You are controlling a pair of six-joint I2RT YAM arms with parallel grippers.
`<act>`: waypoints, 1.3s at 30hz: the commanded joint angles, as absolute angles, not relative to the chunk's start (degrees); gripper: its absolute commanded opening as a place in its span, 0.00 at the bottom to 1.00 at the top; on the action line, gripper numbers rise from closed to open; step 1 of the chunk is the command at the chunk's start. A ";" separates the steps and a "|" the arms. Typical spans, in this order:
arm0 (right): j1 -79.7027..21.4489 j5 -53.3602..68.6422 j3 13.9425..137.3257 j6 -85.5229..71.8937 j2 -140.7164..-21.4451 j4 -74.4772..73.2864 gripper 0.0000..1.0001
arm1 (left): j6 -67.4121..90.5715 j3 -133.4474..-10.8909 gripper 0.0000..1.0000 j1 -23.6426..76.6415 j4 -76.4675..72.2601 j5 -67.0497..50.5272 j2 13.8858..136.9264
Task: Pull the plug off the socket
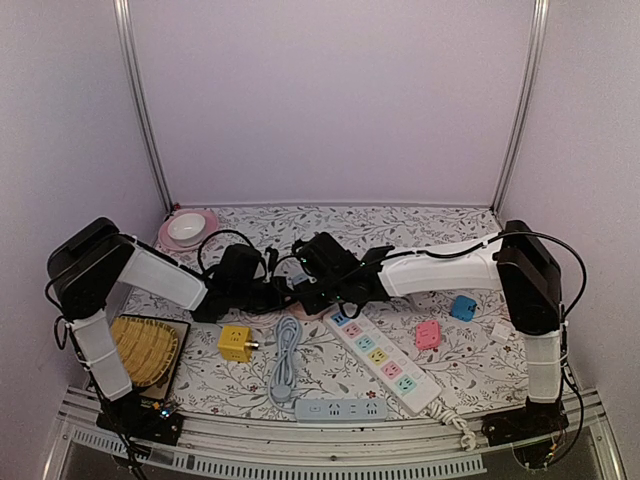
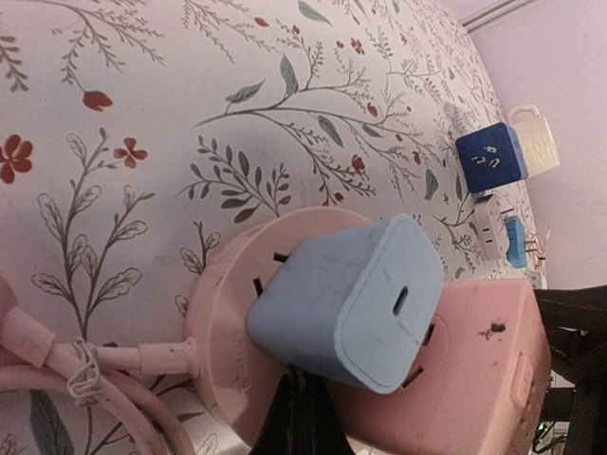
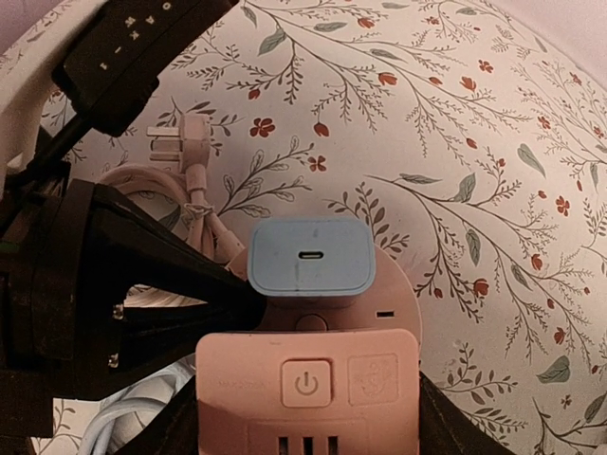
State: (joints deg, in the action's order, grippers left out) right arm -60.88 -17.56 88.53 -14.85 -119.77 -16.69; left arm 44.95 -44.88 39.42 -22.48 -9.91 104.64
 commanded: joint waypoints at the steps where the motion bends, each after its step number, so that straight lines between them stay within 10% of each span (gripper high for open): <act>1: -62.29 -15.72 89.36 -12.80 -112.63 -10.71 0.34 | 45.13 -42.54 0.00 39.94 -14.37 -7.83 108.19; 39: -55.90 -1.45 83.62 -18.67 -109.76 -7.39 0.33 | 44.96 -43.55 0.00 40.51 -12.63 -7.00 109.40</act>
State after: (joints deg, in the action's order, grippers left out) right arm -57.12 -9.28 83.50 -13.52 -116.22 -14.17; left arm 45.25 -45.34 40.14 -23.14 -9.80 105.47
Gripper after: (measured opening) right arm 0.622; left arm 0.009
